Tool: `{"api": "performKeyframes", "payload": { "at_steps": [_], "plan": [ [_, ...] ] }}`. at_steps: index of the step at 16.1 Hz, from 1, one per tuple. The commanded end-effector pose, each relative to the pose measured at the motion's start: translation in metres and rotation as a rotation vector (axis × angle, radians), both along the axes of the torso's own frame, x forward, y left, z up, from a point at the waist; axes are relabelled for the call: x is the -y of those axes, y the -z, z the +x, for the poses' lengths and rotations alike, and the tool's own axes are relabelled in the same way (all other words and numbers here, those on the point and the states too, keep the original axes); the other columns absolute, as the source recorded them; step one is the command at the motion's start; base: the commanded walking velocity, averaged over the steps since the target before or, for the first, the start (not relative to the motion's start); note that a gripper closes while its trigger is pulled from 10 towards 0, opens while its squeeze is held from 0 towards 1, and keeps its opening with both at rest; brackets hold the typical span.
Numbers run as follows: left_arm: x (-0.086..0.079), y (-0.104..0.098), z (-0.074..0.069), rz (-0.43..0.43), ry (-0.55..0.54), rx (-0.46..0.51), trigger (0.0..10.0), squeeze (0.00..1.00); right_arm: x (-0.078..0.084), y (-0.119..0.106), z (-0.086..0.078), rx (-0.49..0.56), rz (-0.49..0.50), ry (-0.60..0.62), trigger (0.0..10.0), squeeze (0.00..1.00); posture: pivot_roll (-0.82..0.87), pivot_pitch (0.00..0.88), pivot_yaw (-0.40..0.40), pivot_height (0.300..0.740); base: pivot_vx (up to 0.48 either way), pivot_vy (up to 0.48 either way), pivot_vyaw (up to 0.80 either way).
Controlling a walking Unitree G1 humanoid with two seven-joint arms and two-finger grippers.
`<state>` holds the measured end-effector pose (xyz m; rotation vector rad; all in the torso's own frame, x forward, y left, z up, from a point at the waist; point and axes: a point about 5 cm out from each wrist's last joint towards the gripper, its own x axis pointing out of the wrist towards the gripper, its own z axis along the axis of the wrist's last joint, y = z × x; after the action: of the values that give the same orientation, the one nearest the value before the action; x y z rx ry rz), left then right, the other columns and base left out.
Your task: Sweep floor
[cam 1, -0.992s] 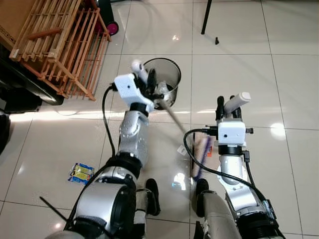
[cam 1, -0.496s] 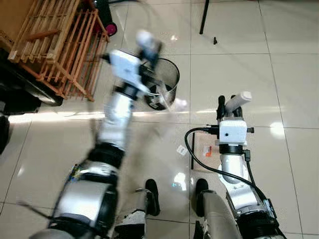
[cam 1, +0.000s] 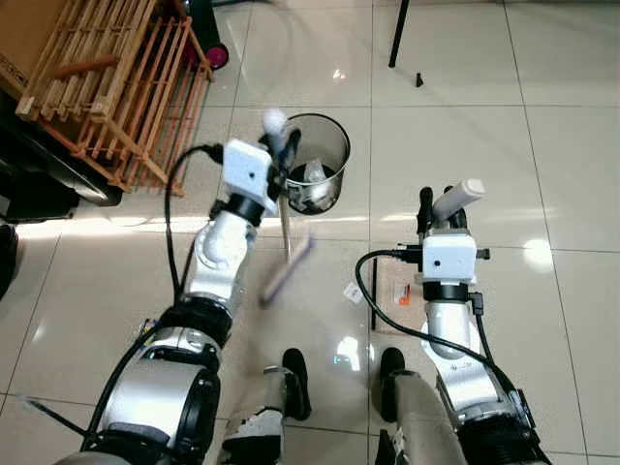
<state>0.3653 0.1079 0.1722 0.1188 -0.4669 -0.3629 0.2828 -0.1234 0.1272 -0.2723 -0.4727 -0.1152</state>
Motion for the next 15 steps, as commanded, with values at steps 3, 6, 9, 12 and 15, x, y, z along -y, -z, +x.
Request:
{"api": "performKeyframes", "payload": {
  "at_steps": [3, 6, 9, 12, 15],
  "plan": [
    [-0.003, 0.019, -0.001, -0.028, -0.065, -0.091, 10.0, 0.00, -0.006, 0.013, -0.014, -0.063, 0.037, -0.007, 10.0, 0.00, -0.06, 0.406, 0.152, 0.740, 0.000, 0.000, 0.00],
    [-0.001, 0.025, 0.000, -0.104, -0.110, -0.133, 10.0, 0.00, -0.005, 0.013, -0.019, -0.070, 0.033, 0.000, 10.0, 0.00, -0.09, 0.418, 0.148, 0.740, 0.000, 0.000, 0.00],
    [0.010, 0.037, 0.000, -0.283, -0.124, -0.250, 10.0, 0.00, -0.006, 0.008, -0.024, -0.073, 0.028, -0.001, 10.0, 0.00, -0.13, 0.421, 0.147, 0.740, 0.000, 0.000, 0.00],
    [0.012, 0.036, 0.002, -0.339, -0.122, -0.275, 10.0, 0.00, -0.008, 0.007, -0.027, -0.079, 0.031, -0.010, 10.0, 0.00, -0.13, 0.426, 0.146, 0.740, 0.000, 0.000, 0.00],
    [0.014, 0.028, 0.008, -0.381, -0.082, -0.292, 10.0, 0.00, -0.019, 0.007, -0.033, -0.096, 0.041, -0.054, 10.0, 0.00, -0.13, 0.430, 0.145, 0.740, 0.000, 0.000, 0.00]
  ]
}}
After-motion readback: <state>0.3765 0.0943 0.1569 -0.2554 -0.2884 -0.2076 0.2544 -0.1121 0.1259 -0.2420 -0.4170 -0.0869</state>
